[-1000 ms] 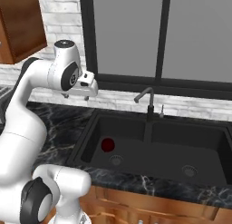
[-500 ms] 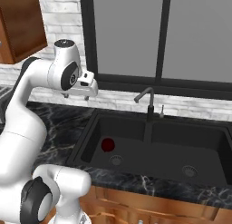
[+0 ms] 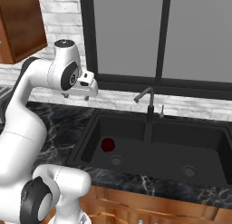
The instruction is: Move any existing items from the left basin to the right basin for drying. Then move the cup from the counter to the left basin of the sink for washing.
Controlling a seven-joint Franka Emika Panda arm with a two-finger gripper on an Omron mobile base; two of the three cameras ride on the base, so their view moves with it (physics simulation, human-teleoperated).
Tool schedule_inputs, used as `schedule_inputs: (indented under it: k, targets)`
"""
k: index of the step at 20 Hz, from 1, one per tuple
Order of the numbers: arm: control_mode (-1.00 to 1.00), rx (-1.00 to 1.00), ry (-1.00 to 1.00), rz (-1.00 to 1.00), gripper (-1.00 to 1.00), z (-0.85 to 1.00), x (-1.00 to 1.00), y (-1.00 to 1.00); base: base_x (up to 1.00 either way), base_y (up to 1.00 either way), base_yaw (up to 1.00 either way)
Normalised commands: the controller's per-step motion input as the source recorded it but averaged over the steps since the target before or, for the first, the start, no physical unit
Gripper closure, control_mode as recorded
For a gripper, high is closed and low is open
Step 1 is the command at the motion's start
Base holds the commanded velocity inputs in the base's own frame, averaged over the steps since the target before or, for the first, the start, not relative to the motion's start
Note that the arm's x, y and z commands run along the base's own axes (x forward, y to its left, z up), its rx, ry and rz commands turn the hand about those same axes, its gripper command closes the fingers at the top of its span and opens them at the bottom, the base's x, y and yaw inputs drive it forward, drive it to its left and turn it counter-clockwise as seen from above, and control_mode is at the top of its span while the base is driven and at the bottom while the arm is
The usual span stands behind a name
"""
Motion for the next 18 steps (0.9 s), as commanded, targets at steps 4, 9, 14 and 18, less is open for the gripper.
schedule_inputs:
  k: [4, 9, 14, 18]
  targets:
    - [-1.0, 0.0, 0.0, -0.01, -1.0, -0.02, -0.05, -0.08, 0.0, 0.0, 0.0]
    - [-1.0, 0.04, 0.0, -0.03, -1.0, -0.06, -0.19, -0.26, 0.0, 0.0, 0.0]
    - [-1.0, 0.04, 0.0, -0.05, -1.0, -0.2, -0.38, -0.34, 0.0, 0.0, 0.0]
    - [-1.0, 0.0, 0.0, -0.05, -1.0, -0.31, -0.3, -0.18, 0.0, 0.0, 0.0]
